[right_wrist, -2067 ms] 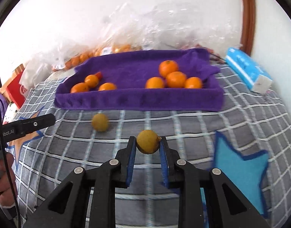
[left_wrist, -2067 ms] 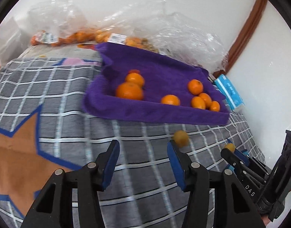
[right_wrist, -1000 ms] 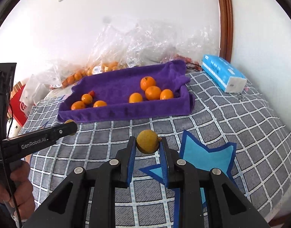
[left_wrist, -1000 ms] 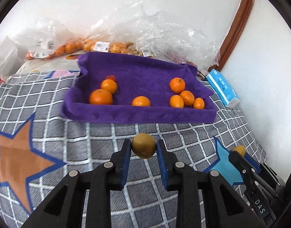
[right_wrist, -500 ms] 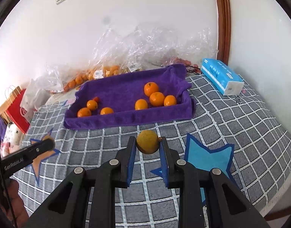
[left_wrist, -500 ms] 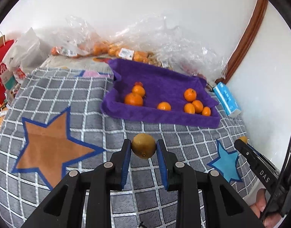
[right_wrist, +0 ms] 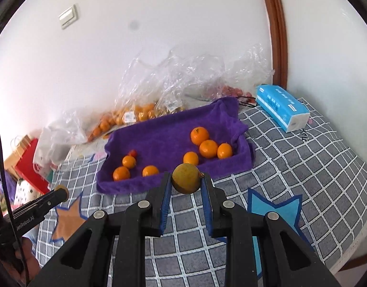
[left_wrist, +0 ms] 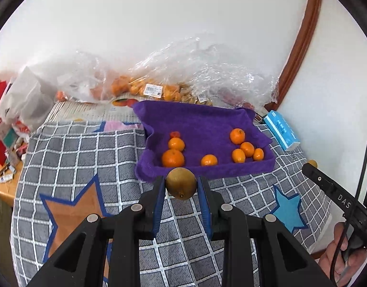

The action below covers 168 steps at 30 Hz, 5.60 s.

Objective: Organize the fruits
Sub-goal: 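Carry both yellow-green fruits over the purple towel, then lower both yellow-green fruits onto the towel and open both tools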

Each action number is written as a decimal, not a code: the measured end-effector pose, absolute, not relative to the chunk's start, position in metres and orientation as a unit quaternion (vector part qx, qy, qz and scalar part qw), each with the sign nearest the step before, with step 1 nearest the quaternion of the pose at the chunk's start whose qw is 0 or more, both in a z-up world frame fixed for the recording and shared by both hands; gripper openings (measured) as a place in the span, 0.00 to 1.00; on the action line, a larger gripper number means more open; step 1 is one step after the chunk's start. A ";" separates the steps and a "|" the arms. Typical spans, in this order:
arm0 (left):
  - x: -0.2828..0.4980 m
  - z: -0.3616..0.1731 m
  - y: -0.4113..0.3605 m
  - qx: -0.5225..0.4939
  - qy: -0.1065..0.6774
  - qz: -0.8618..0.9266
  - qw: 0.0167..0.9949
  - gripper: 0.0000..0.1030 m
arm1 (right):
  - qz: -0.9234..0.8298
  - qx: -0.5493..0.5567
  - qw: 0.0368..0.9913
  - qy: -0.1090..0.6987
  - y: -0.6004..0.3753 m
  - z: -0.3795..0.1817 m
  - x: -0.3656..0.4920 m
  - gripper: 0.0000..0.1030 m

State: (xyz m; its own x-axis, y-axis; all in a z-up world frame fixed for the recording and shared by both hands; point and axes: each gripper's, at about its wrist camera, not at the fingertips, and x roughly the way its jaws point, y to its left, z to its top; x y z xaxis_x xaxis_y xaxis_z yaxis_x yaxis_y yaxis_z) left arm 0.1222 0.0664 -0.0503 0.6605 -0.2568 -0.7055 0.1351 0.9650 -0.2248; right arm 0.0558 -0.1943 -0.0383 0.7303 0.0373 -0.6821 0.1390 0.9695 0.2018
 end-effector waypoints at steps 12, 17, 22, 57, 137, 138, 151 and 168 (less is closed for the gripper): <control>0.152 -0.045 0.053 -0.040 0.404 -0.159 0.900 0.25 | -0.073 0.110 0.922 0.363 -0.190 -0.036 0.072 0.24; 0.158 -0.049 0.052 -0.033 0.408 -0.160 0.898 0.25 | -0.077 0.112 0.924 0.359 -0.185 -0.036 0.076 0.24; 0.161 -0.051 0.058 -0.050 0.403 -0.151 0.901 0.25 | -0.075 0.100 0.924 0.363 -0.182 -0.038 0.081 0.24; 0.127 -0.026 0.051 -0.091 0.379 -0.120 0.913 0.25 | -0.034 0.072 0.935 0.346 -0.193 -0.016 0.061 0.24; 0.278 -0.133 0.013 -0.098 0.468 -0.130 0.869 0.25 | 0.019 0.060 0.902 0.428 -0.197 -0.142 0.211 0.24; 0.278 -0.133 0.011 -0.094 0.467 -0.129 0.870 0.25 | 0.019 0.062 0.902 0.427 -0.197 -0.142 0.210 0.24; 0.287 -0.143 -0.003 -0.097 0.477 -0.136 0.863 0.25 | -0.003 0.071 0.902 0.426 -0.209 -0.138 0.203 0.24; 0.288 -0.149 -0.003 -0.104 0.489 -0.130 0.856 0.32 | -0.019 0.065 0.899 0.432 -0.212 -0.139 0.200 0.26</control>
State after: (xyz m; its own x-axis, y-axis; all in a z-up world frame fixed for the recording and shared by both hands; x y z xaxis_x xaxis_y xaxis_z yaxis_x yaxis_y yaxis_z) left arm 0.2875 -0.0031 -0.1489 0.4878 -0.3245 -0.8104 0.1220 0.9446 -0.3048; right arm 0.1995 -0.2115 -0.1394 0.6256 0.0225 -0.7798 0.0898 0.9909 0.1006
